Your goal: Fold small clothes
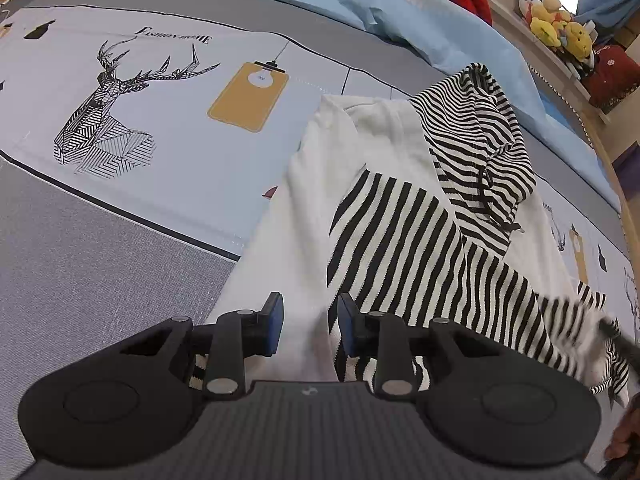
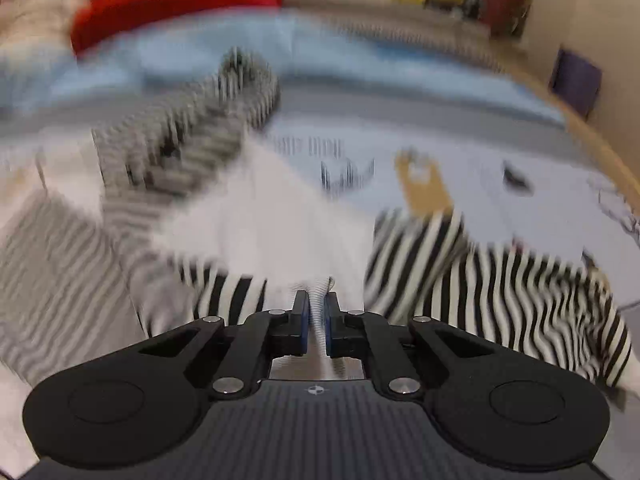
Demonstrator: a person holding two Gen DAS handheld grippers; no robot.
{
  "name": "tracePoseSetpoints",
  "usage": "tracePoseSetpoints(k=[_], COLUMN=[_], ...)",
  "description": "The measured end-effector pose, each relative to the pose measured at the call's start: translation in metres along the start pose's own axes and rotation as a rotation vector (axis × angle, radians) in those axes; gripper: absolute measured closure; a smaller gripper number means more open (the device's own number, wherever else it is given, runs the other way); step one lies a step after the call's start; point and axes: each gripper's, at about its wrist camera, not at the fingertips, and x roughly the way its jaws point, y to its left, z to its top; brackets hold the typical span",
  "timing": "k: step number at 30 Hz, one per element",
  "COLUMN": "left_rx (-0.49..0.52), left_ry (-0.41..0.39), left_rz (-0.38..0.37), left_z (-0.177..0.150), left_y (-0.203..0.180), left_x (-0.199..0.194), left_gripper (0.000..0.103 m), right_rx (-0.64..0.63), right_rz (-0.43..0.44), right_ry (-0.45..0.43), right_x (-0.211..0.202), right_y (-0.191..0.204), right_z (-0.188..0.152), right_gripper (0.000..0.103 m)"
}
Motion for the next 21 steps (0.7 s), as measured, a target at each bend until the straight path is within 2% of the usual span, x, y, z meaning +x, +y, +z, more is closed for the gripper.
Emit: tracePoseSetpoints(k=[2, 4, 5, 9, 10, 12, 14, 15, 16, 18, 20, 21], left_rx=[0.002, 0.006, 0.007, 0.008, 0.008, 0.011, 0.022, 0.032, 0.042, 0.055, 0.062, 0.065], left_ry=[0.000, 0.002, 0.003, 0.008, 0.007, 0.007, 0.010, 0.014, 0.019, 0.029, 0.042, 0.047], left_rz=[0.000, 0.001, 0.002, 0.001, -0.001, -0.005, -0.013, -0.016, -0.017, -0.022, -0.025, -0.024], left_z=[-0.001, -0.001, -0.001, -0.001, 0.000, 0.000, -0.001, -0.003, -0.004, -0.006, -0.008, -0.009], left_y=[0.000, 0.001, 0.001, 0.000, 0.000, -0.001, -0.004, -0.005, -0.007, -0.010, -0.012, -0.012], left_x=[0.000, 0.001, 0.001, 0.003, 0.003, 0.003, 0.003, 0.004, 0.005, 0.007, 0.010, 0.010], left_gripper=[0.070, 0.070, 0.070, 0.070, 0.070, 0.070, 0.070, 0.070, 0.070, 0.070, 0.070, 0.070], right_rx=[0.079, 0.128, 0.154, 0.244, 0.255, 0.256, 0.239, 0.227, 0.221, 0.207, 0.194, 0.205], right_rz=[0.004, -0.033, -0.067, -0.155, -0.182, -0.205, -0.131, -0.067, -0.001, 0.111, 0.093, 0.075], right_ry=[-0.078, -0.099, -0.072, 0.170, 0.181, 0.114, 0.009, -0.024, -0.023, 0.078, 0.253, 0.281], right_x=[-0.017, -0.020, -0.015, 0.023, 0.024, 0.011, -0.007, -0.014, -0.015, -0.002, 0.024, 0.029], right_y=[-0.008, -0.016, -0.021, -0.039, -0.041, -0.041, -0.035, -0.030, -0.028, -0.023, -0.020, -0.023], right_z=[0.011, 0.014, 0.011, -0.010, -0.012, -0.010, -0.002, -0.001, -0.002, -0.009, -0.026, -0.032], right_gripper=[0.096, 0.096, 0.096, 0.093, 0.093, 0.091, 0.091, 0.091, 0.090, 0.084, 0.083, 0.083])
